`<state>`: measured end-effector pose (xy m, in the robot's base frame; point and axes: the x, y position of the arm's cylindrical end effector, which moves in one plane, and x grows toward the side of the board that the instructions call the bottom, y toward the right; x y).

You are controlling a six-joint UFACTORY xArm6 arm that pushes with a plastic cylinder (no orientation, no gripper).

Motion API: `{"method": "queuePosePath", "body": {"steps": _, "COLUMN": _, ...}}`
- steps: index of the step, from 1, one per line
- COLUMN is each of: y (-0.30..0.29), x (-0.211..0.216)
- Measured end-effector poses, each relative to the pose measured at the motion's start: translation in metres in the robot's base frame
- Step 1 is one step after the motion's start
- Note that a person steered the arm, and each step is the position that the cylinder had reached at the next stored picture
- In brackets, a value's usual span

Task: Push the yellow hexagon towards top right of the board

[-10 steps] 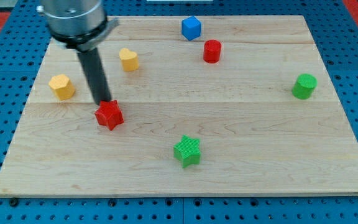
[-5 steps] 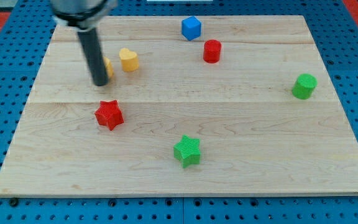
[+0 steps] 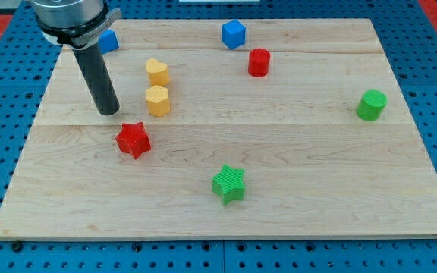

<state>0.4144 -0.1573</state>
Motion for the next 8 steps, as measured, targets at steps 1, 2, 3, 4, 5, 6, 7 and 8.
{"method": "queuePosePath", "body": {"steps": 1, "y": 0.074, "x": -0.014}}
{"method": "queuePosePath", "body": {"steps": 2, "y": 0.150, "x": -0.010}}
{"method": "queuePosePath", "body": {"steps": 3, "y": 0.178, "x": -0.025}}
{"method": "queuePosePath", "body": {"steps": 4, "y": 0.124, "x": -0.024}}
{"method": "queuePosePath", "body": {"steps": 5, "y": 0.092, "x": -0.027}}
{"method": "queuePosePath", "body": {"steps": 6, "y": 0.137, "x": -0.057}}
{"method": "queuePosePath", "body": {"steps": 7, "y": 0.245, "x": -0.051}}
{"method": "queuePosePath", "body": {"steps": 8, "y": 0.297, "x": -0.051}}
